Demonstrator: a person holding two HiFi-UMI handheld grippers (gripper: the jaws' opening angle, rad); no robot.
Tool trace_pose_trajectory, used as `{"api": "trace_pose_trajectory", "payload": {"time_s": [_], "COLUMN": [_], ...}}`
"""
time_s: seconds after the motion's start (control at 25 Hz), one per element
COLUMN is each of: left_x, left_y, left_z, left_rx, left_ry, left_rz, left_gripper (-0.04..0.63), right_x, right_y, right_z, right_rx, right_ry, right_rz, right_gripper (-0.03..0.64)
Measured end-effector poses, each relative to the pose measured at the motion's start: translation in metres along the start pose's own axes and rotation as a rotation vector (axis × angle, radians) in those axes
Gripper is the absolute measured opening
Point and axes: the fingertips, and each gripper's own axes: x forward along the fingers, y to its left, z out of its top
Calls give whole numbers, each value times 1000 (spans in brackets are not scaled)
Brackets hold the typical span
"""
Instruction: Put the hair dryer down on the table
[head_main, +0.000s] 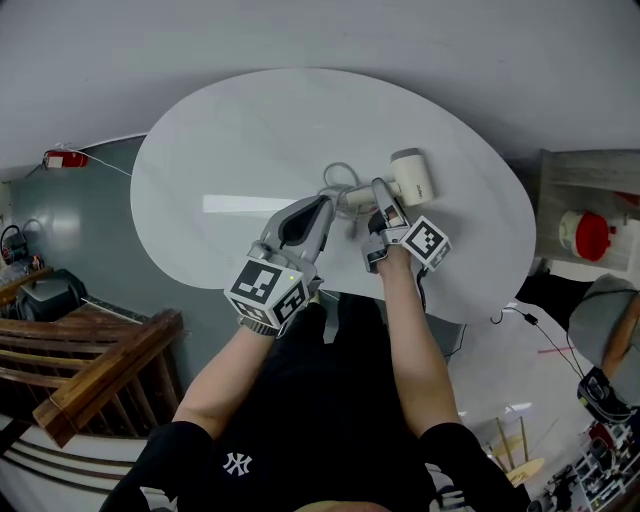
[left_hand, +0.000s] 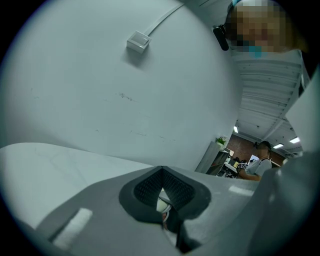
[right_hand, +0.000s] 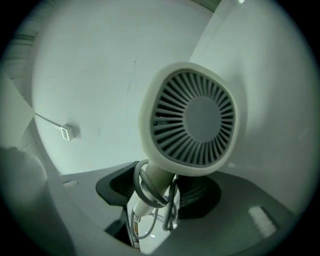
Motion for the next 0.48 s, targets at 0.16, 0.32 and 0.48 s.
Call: {"api": "trace_pose_trajectory", "payload": {"time_s": [0.16, 0.32, 0.48], "left_x": [-9, -14, -17], "left_y": [-2, -2, -10], "left_z": [0, -1, -2], "left_rx": [-2, -7, -4], "left_ry": [-8, -12, -17], "left_rz": [1, -3, -27], "left_gripper": [0, 0, 0], "right_x": [-5, -12, -26], "right_y": [-8, -11, -15], "right_z": [-2, -2, 0], "right_rx": [27, 64, 104], "right_ry": [-6, -13, -39], "right_rz": [-48, -83, -113], "right_gripper": [258, 269, 270]}}
